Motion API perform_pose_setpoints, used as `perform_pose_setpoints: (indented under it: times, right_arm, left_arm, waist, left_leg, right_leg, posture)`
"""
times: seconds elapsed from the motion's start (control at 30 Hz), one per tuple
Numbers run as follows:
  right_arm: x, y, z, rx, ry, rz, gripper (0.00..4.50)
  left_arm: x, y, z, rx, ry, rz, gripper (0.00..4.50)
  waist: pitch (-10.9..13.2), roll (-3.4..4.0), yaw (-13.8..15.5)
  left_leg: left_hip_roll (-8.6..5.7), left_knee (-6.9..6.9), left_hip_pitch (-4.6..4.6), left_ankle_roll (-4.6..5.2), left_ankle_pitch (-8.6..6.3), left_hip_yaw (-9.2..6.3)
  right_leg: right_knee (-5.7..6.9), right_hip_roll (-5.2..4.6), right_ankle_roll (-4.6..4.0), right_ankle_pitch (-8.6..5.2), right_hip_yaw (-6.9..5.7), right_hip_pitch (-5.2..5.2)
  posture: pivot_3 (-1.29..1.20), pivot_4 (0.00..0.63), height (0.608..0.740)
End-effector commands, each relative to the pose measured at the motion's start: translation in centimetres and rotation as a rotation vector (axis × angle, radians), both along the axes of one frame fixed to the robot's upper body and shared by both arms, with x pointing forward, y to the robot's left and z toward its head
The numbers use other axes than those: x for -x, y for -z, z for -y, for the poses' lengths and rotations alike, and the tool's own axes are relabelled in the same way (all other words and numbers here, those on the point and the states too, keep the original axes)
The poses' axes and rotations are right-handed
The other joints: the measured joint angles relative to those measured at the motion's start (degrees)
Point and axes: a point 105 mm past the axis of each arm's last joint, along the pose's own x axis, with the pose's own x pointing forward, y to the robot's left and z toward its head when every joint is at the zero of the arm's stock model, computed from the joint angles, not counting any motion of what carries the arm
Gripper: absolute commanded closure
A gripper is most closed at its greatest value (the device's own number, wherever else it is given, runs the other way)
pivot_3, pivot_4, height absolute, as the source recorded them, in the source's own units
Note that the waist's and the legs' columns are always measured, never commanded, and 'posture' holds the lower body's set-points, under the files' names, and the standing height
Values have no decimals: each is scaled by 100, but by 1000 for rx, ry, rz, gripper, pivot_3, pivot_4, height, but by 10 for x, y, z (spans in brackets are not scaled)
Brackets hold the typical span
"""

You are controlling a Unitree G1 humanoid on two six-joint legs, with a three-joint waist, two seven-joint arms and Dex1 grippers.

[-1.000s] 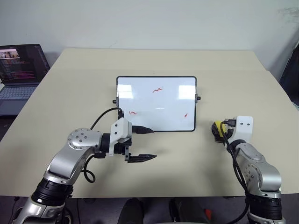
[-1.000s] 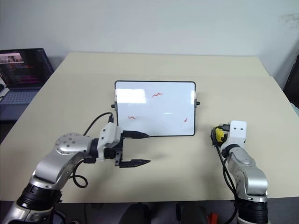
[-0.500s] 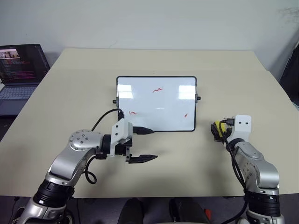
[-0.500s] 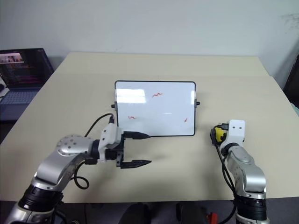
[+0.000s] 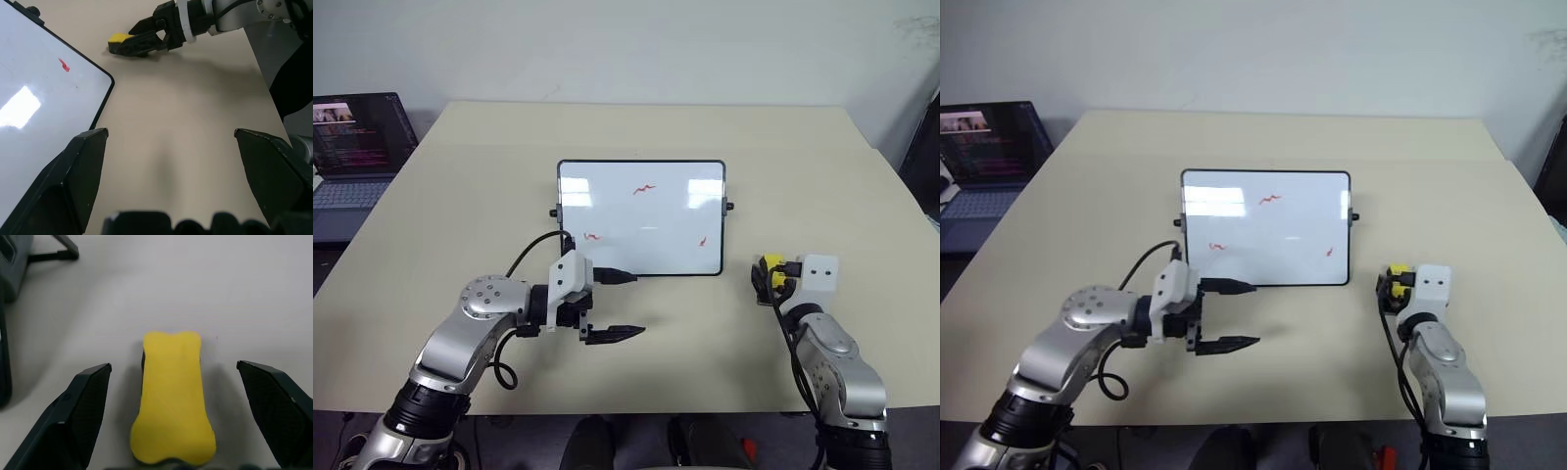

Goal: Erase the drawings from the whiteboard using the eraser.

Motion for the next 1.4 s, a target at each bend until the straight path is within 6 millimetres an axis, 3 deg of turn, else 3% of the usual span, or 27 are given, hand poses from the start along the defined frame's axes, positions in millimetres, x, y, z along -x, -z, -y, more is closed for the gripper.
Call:
perform_pose_setpoints:
  times: [0.03, 0.5, 0.57, 0.8, 1.23, 1.4]
  right_arm:
    - [-2, -10, 4, 19, 30, 61, 191]
    - [-14, -10, 6, 0, 50, 54, 300]
    - [-15, -8, 5, 0, 49, 46, 752]
    - [-16, -8, 3, -3, 40, 49, 3209]
    - [0, -21, 1, -44, -34, 82, 3251]
    - [14, -29, -18, -88, -184, 107, 3251]
  left_arm:
    - [3, -10, 5, 7, 32, 44, 0]
    - [0, -8, 0, 4, 24, 53, 0]
    - [1, -7, 0, 2, 23, 52, 0]
    - [0, -8, 1, -3, 21, 52, 0]
    - [-1, -6, -7, -16, -32, 21, 0]
    - [-3, -4, -14, -27, -83, 17, 0]
  waist:
    - [0, 0, 0]
    - [0, 0, 15]
    - [0, 0, 14]
    - [0, 1, 14]
    - [0, 1, 14]
    - [1, 1, 21]
  left_leg:
    - [0, 0, 0, 0, 0, 0]
    - [0, -1, 0, 0, 0, 1]
    - [0, -1, 0, 0, 0, 0]
    - [0, 0, 1, 0, 0, -1]
    - [1, 0, 0, 0, 0, -8]
    - [2, -1, 1, 0, 0, -13]
  right_leg:
    - [0, 0, 0, 0, 0, 0]
    - [-1, 0, -3, 1, -1, 0]
    - [-1, 0, -6, 3, 1, 0]
    - [1, 0, -5, 3, 0, 0]
    - [1, -1, -4, 2, 1, 0]
    - [1, 0, -3, 1, -2, 0]
  posture:
    - [0, 150, 740]
    - [0, 150, 740]
    - [0, 150, 740]
    - [0, 150, 740]
    - [0, 150, 740]
    - [0, 150, 740]
